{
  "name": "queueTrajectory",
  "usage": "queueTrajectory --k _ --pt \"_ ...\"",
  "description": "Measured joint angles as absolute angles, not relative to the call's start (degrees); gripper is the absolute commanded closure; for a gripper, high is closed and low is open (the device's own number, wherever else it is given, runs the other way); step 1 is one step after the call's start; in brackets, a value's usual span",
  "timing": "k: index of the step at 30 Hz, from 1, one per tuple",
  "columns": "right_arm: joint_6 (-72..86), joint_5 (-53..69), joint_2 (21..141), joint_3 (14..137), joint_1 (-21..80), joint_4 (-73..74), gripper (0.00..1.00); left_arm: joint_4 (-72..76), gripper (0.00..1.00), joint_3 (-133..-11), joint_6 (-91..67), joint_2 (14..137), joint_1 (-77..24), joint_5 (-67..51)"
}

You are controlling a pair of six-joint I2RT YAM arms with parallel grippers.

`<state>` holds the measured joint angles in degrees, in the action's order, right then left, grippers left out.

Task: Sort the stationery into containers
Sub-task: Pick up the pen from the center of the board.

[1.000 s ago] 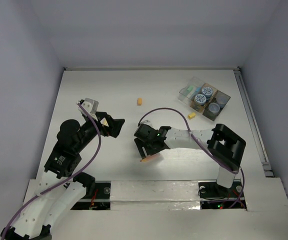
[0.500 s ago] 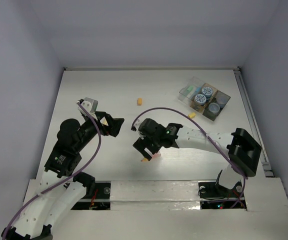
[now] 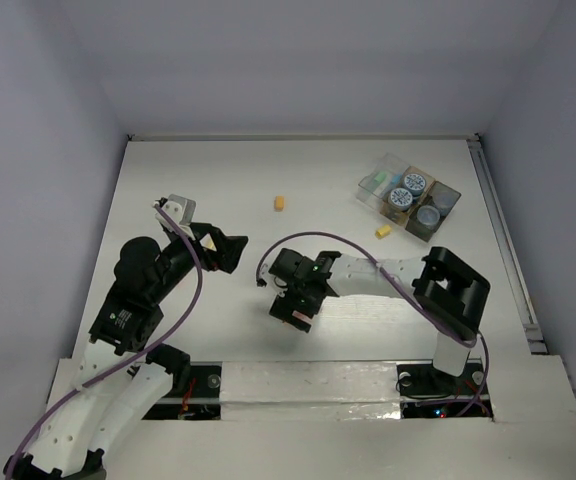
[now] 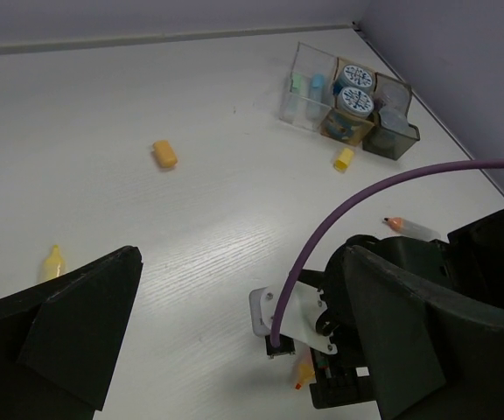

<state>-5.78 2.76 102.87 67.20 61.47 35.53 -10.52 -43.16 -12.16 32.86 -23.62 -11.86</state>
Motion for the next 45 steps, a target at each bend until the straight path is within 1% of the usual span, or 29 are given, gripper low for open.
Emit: queueTrajectory --k 3,5,6,8,9,10,11,12,16,17,18,19,20,23,24,26,27,28,34,35,36,40,45 --pt "-6.6 2.3 105.0 68.4 61.5 35.6 0.12 -10.5 0.01 -43.2 -12.2 32.9 -23.5 -11.9" --pt "-6.9 1.9 105.8 69.4 61.5 35.5 0.16 -10.5 0.01 -43.2 -12.2 32.9 -23.5 -11.8" --pt "-6.9 1.7 106.1 69.7 61.5 35.4 0.21 -10.5 0.01 -43.2 -12.2 32.9 -23.5 -11.8" --pt "-7.0 1.4 106.5 70.2 61.5 35.3 0.27 -10.5 0.01 -43.2 -12.2 32.9 -23.5 -11.8" --pt "-6.9 1.3 106.6 70.3 61.5 35.1 0.4 -10.5 0.01 -43.2 -12.2 32.9 -23.5 -11.8" --pt "-6.9 1.3 106.7 70.3 61.4 34.9 0.44 -10.5 0.01 -43.2 -12.2 32.9 -23.5 -11.8" --pt "-6.5 1.0 106.8 70.4 61.4 34.6 0.45 -10.5 0.01 -43.2 -12.2 32.9 -23.5 -11.8" --pt "-6.3 1.0 106.9 70.4 61.4 34.2 0.53 -10.5 0.01 -43.2 -12.2 32.9 -23.5 -11.8" --pt "-5.5 0.9 107.0 70.4 61.2 33.0 0.56 -10.5 0.01 -43.2 -12.2 33.0 -23.5 -11.8" --pt "-5.2 0.9 107.0 70.3 61.2 32.5 0.59 -10.5 0.01 -43.2 -12.2 33.1 -23.5 -11.9" --pt "-4.9 1.0 107.0 70.3 61.2 32.0 0.67 -10.5 0.01 -43.2 -12.2 33.2 -23.5 -11.9" --pt "-4.6 1.0 107.0 70.2 61.2 31.5 0.71 -10.5 0.02 -43.2 -12.2 33.3 -23.5 -11.9" --pt "-4.1 1.0 107.0 70.0 61.2 30.9 0.73 -10.5 0.02 -43.2 -12.2 33.3 -23.5 -11.9" --pt "-2.7 0.9 106.8 69.5 61.1 29.5 0.75 -10.5 0.02 -43.2 -12.3 33.5 -23.5 -11.9" --pt "-2.3 0.8 106.7 69.3 61.1 28.9 0.84 -10.5 0.02 -43.2 -12.3 33.6 -23.5 -12.0" --pt "-1.1 0.6 106.5 68.7 60.8 27.5 0.92 -10.5 0.01 -43.2 -12.3 34.0 -23.5 -12.2" --pt "-0.5 0.4 106.3 68.4 60.7 26.7 0.98 -10.5 0.01 -43.2 -12.5 34.2 -23.5 -12.3" --pt "0.4 -0.1 106.1 67.9 60.5 25.8 1.0 -10.5 0.01 -43.2 -12.7 34.4 -23.5 -12.6" --pt "7.1 -3.8 103.0 63.1 57.8 19.2 1.0 -7.8 0.01 -41.6 -16.1 33.5 -23.5 -16.8" --pt "8.2 -4.7 102.2 62.4 57.0 18.8 1.0 -7.0 0.03 -41.1 -17.0 33.5 -23.5 -17.9" --pt "9.6 -5.7 101.3 61.6 56.0 18.4 1.0 -5.9 0.12 -40.5 -18.1 33.5 -23.5 -19.1" --pt "14.2 -9.5 95.5 60.2 52.0 16.6 1.0 -2.7 0.19 -38.6 -21.5 35.0 -23.5 -22.4" --pt "18.4 -12.4 88.6 61.1 51.1 11.7 1.0 1.8 0.26 -35.1 -26.5 39.2 -24.0 -23.2"
